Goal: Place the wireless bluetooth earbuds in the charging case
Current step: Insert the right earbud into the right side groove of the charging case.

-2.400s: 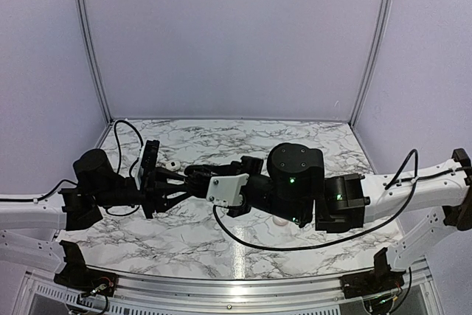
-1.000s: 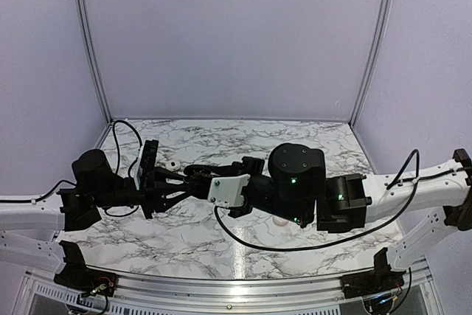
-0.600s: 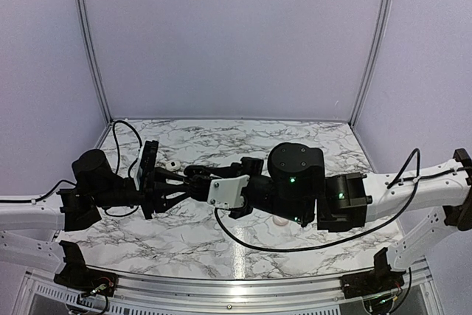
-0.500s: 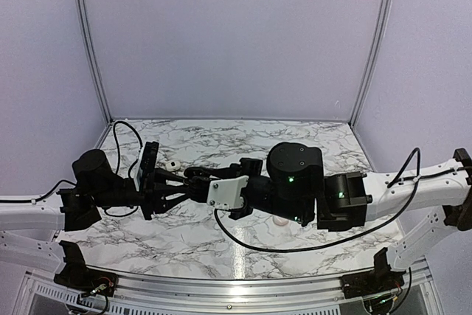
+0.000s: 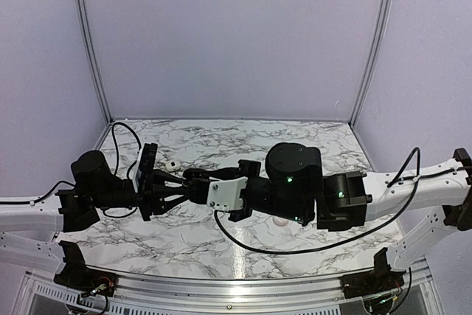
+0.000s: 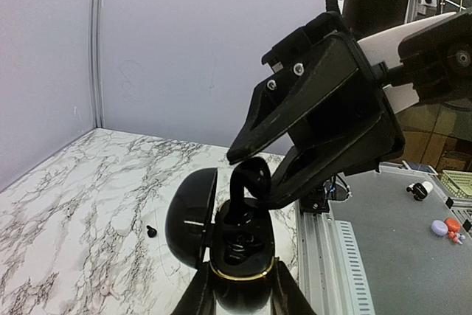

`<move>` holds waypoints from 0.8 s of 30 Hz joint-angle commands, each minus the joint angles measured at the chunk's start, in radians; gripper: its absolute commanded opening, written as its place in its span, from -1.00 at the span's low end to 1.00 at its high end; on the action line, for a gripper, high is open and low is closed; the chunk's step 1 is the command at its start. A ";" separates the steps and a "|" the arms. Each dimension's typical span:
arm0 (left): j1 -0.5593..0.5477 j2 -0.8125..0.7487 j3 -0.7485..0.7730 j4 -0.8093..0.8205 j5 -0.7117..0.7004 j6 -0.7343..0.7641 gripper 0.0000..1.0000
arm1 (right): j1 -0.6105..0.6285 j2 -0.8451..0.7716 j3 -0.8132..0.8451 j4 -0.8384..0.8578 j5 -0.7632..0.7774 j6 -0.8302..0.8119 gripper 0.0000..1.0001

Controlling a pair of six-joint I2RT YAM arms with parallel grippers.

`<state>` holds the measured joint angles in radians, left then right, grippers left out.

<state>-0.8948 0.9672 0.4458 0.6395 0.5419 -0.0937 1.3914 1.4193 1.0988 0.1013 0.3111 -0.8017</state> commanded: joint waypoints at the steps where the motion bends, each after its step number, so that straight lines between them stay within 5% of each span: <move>1: 0.000 -0.029 0.014 0.086 -0.013 0.014 -1.00 | 0.006 0.012 0.023 -0.064 -0.035 0.024 -0.45; 14: 0.000 -0.025 0.009 0.086 -0.028 0.013 -1.00 | -0.008 -0.033 0.031 -0.048 -0.073 0.084 -0.14; 24: 0.002 -0.022 0.004 0.086 -0.056 0.013 -1.00 | -0.176 -0.185 -0.035 -0.017 -0.241 0.336 -0.05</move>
<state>-0.8948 0.9550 0.4450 0.6788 0.5095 -0.0872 1.3025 1.3209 1.0931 0.0517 0.1604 -0.6258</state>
